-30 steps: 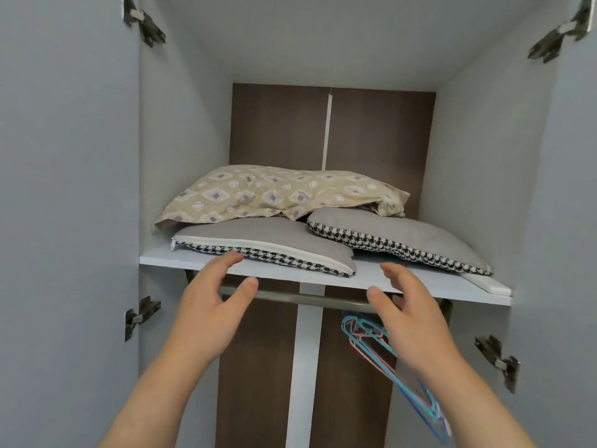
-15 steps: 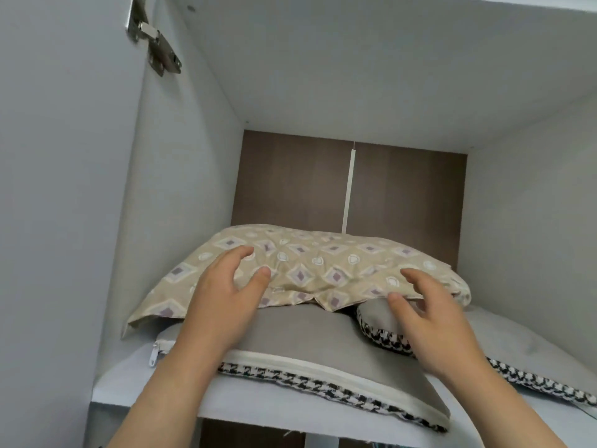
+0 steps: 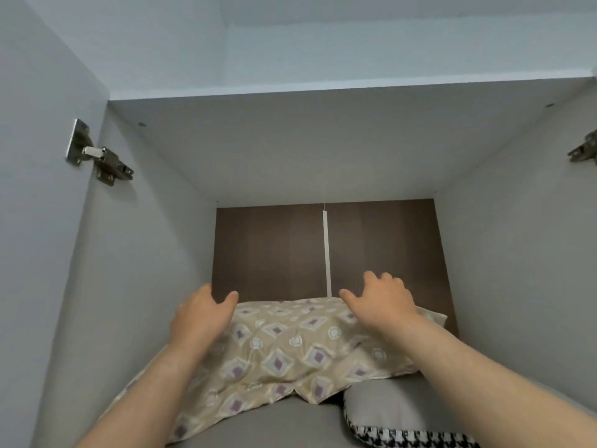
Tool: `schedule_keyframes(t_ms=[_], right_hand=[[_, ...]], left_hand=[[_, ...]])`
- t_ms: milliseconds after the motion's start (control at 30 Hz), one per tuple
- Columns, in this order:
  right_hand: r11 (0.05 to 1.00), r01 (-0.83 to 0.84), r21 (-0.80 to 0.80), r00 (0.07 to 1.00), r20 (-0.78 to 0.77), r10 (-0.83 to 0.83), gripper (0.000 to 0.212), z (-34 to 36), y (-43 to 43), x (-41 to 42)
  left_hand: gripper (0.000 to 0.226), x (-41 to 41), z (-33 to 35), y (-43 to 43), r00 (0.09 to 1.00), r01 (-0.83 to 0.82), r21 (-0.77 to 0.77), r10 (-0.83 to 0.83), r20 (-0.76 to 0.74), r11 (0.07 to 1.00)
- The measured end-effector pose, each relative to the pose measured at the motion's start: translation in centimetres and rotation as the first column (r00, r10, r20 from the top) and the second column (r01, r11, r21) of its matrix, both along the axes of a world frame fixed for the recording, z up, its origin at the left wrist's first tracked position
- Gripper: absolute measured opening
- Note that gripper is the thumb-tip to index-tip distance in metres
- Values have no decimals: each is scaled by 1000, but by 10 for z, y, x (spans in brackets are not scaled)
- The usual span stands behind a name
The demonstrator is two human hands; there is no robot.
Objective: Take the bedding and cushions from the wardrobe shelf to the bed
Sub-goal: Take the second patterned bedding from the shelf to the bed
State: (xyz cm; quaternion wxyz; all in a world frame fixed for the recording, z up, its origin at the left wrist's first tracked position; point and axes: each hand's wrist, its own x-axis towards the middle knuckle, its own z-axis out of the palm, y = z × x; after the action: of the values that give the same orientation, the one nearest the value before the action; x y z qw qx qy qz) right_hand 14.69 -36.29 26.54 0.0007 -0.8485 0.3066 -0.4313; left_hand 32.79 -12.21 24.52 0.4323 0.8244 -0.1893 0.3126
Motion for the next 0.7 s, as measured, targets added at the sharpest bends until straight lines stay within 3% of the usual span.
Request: schedule_keyframes(t_ms=[167,333,567,700], right_hand=[[951,164,262,983,-126,-135,109,-2,-33,28],[917,242,318,954,-251,-165,127,-24,-61,50],[887,124,445,966,-259,-5,96,-29,-84,65],[878,15,478,990,-132,55,65,-38,-87,66]], left_hand=[[85,31,-12,-6,951,-232,245,273,-145,941],[95,52,-33,-12,946,-114,238,179,-271,964],[117,66,-39,-22,908,2,273,113,-403,962],[100,73,-49,-31,895,47,237,64,-441,970]])
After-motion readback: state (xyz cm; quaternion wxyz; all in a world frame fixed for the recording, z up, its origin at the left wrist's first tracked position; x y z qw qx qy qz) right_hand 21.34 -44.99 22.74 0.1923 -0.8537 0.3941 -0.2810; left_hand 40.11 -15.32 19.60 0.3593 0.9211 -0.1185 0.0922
